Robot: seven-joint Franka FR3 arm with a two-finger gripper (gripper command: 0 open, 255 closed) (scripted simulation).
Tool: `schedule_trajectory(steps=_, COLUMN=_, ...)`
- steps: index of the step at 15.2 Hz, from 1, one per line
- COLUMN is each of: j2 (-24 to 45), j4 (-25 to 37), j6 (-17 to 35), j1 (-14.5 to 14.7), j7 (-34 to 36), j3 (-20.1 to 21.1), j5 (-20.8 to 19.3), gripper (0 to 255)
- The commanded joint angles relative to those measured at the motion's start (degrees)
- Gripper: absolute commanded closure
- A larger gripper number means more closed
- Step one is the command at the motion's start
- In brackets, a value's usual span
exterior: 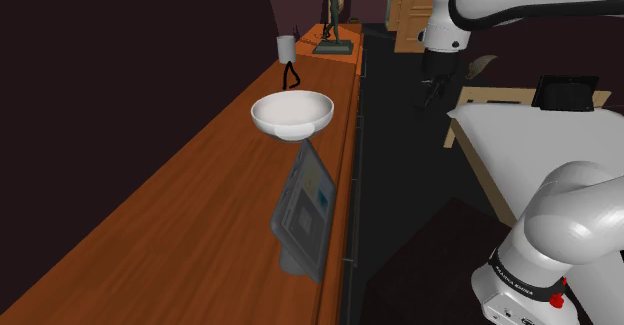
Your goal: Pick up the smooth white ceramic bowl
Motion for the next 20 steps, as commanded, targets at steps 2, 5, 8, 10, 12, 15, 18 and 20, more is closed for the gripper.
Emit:
schedule_trajectory(steps=2, j2=1.6, j4=1.4, j6=0.4, j1=0.5, j7=0.5, j3=0.5, j5=0.8, gripper=0)
schedule_trajectory(steps=5, j2=6.5, j4=6.1, j6=1.2, j1=2.0, j7=1.9, j3=2.0, j5=2.8, gripper=0)
schedule_trajectory(steps=8, j2=11.4, j4=11.1, j6=1.8, j1=3.3, j7=3.1, j3=3.4, j5=4.6, gripper=0)
schedule_trajectory(steps=10, j2=14.6, j4=14.7, j6=1.9, j1=4.1, j7=4.0, j3=4.3, j5=5.6, gripper=0)
schedule_trajectory(steps=12, j2=17.9, j4=18.6, j6=1.9, j1=4.8, j7=4.8, j3=5.2, j5=6.5, gripper=0)
schedule_trajectory(steps=15, j2=22.9, j4=24.7, j6=1.6, j1=5.8, j7=6.0, j3=6.4, j5=7.6, gripper=0)
schedule_trajectory(steps=18, j2=28.0, j4=31.5, j6=0.8, j1=6.7, j7=7.3, j3=7.6, j5=8.4, gripper=0)
schedule_trajectory(steps=20, j2=31.6, j4=36.4, j6=0.1, j1=7.2, j7=8.2, j3=8.3, j5=8.8, gripper=0)
